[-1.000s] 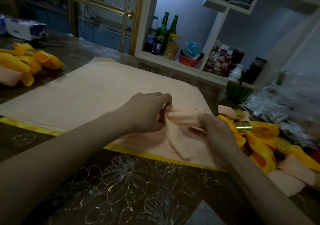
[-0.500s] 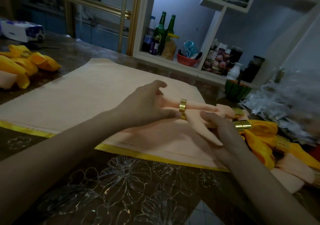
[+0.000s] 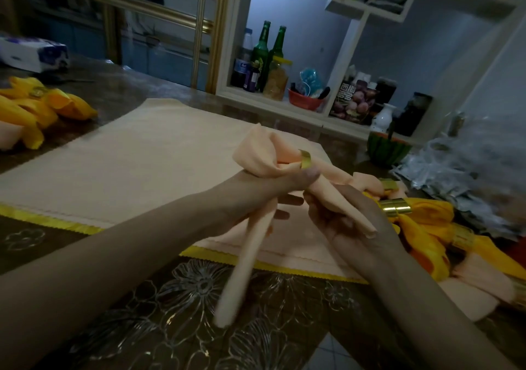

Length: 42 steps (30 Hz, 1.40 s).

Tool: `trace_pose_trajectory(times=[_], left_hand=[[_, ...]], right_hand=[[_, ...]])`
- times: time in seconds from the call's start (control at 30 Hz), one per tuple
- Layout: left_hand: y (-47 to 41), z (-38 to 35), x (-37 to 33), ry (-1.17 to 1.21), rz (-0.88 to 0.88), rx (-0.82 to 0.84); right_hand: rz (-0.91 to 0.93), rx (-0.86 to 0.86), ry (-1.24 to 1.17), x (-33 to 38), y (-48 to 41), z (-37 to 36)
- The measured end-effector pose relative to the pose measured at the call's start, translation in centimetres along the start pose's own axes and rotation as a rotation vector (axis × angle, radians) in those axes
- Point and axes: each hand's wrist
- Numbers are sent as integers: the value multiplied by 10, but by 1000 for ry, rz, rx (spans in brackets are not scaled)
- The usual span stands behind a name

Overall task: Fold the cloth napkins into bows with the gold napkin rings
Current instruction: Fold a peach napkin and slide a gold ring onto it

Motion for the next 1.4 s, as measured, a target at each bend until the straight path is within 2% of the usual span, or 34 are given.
trace_pose_trajectory(times=[0.07,0.13,0.2,0.37,0.4,0.5,0.57,0.63,0.73,0.87,1.0,1.17,1.3,1.4], left_hand=[[-1,-4,2,22,-31,-88],[-3,-6,6,22,-27,-171],[-3,-7,10,37,-10,-196],[-8,-6,18,210,16,-212],[-10,-5,18,272,23,-210],[-13,1,20,363,34,-166],[-14,2,22,343,18,-102],[-11,-2,23,309,8,-68],[-6,-7,17,242,54,-44],[-5,-7,15,75,135,-62],[-8,-9,19,166,106,-112],[-11,-4,23,278,-42,-156],[-8,-3,20,356,-118,-56],[-9,-5,19,295,-64,-52]], right_hand=[[9,1,234,-2,-1,6],[4,24,311,-3,-2,8],[-4,62,317,-4,2,5],[47,30,673,-1,4,0],[49,42,662,0,4,1],[-10,172,337,1,5,-3],[-36,194,343,1,4,-1],[-17,135,568,2,4,1],[79,38,818,-1,3,3],[208,-20,988,-9,0,7],[216,-44,933,-11,0,9],[33,-73,560,-5,-2,8],[22,-50,427,-9,-2,8],[55,-17,443,-13,-2,7]])
Point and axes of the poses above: each hand's wrist, its own y-axis away from the middle knuckle, its own z-axis out of the back of the hand, x = y × z, and after that the axes turned 15 degrees about x, right-handed
